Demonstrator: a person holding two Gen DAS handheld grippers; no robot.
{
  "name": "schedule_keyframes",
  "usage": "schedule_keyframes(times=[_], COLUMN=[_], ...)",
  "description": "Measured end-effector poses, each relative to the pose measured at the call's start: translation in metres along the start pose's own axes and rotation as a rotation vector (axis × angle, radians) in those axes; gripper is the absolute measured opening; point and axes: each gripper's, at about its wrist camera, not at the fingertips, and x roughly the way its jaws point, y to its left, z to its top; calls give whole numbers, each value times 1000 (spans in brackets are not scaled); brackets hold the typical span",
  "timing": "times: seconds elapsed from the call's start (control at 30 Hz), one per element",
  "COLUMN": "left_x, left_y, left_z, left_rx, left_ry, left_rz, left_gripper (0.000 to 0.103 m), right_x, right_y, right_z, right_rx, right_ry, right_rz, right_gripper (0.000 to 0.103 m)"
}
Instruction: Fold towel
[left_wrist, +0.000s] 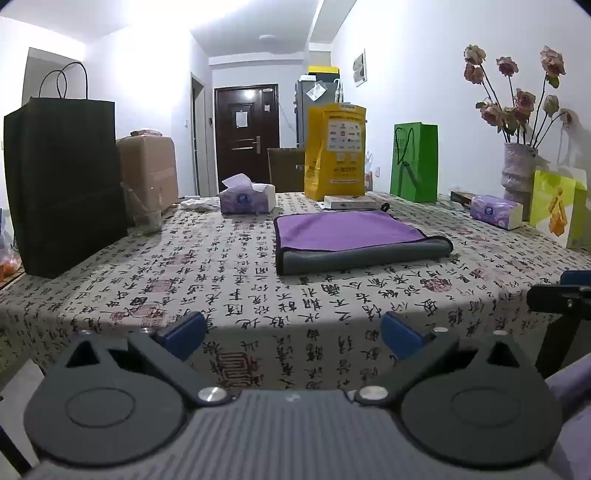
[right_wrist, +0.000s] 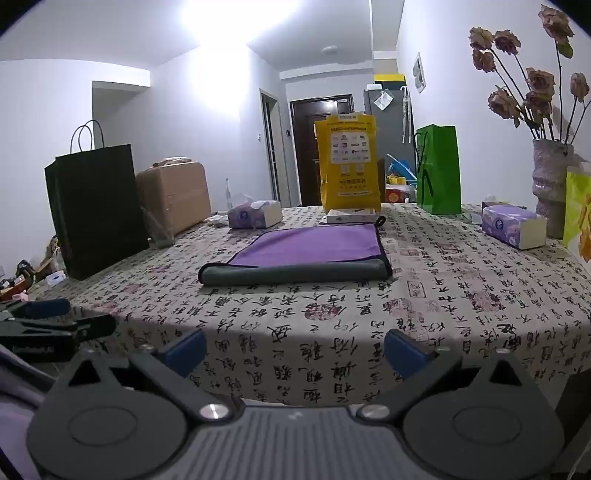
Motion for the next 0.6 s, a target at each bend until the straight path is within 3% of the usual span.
schedule_keyframes(times=[0.6], left_x=[0], left_y=[-3], left_z=[0], left_rx=[6], left_ry=[-5], left_rz=[0], left_gripper=[103], right_x=[1], right_y=[1], right_z=[-1], right_rx=[-7], right_ry=[-8], right_rz=[2], right_gripper=[103])
